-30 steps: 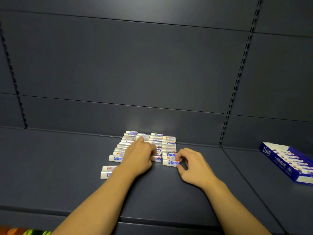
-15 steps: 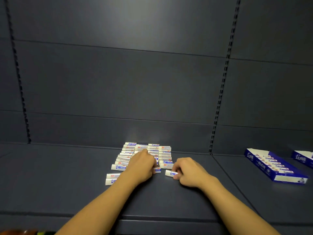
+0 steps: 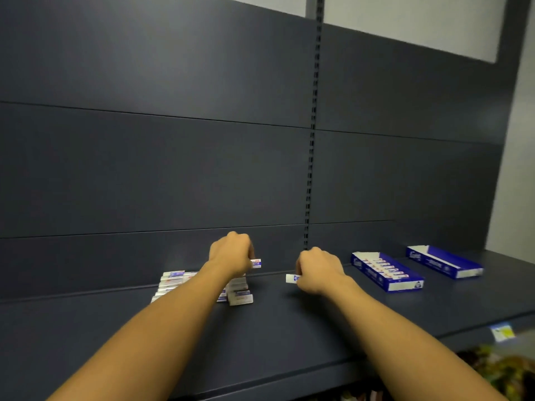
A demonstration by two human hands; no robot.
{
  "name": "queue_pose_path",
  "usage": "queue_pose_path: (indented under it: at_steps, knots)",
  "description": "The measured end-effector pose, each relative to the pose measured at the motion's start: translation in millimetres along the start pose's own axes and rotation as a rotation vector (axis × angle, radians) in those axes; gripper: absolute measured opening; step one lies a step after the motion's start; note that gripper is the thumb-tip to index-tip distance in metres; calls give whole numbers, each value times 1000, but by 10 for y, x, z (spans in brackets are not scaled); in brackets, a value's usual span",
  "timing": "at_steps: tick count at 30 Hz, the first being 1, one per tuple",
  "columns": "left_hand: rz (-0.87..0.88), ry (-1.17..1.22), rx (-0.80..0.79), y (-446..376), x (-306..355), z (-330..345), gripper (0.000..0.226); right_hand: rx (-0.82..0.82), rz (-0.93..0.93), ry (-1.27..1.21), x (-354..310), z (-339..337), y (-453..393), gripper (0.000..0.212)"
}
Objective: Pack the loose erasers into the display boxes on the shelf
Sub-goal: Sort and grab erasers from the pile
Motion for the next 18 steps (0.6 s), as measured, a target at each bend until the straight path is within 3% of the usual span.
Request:
queue_pose_path:
  at_steps: [9, 18]
  knots:
    - [92, 21, -16, -58, 586, 64, 18, 32, 229, 35, 798, -260, 424, 24]
    - [93, 18, -33, -28, 1394, 3, 18, 61, 279, 41, 1583, -418, 803, 23]
Point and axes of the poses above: each hand's wrist, its own y-axis away from the middle knuckle, its own z-axis out of the palm, x = y × z, the point moved 4 cm from there along -y, towards the middle knuckle, and after that the axes turned 3 degrees about x, right-handed, at the moved point
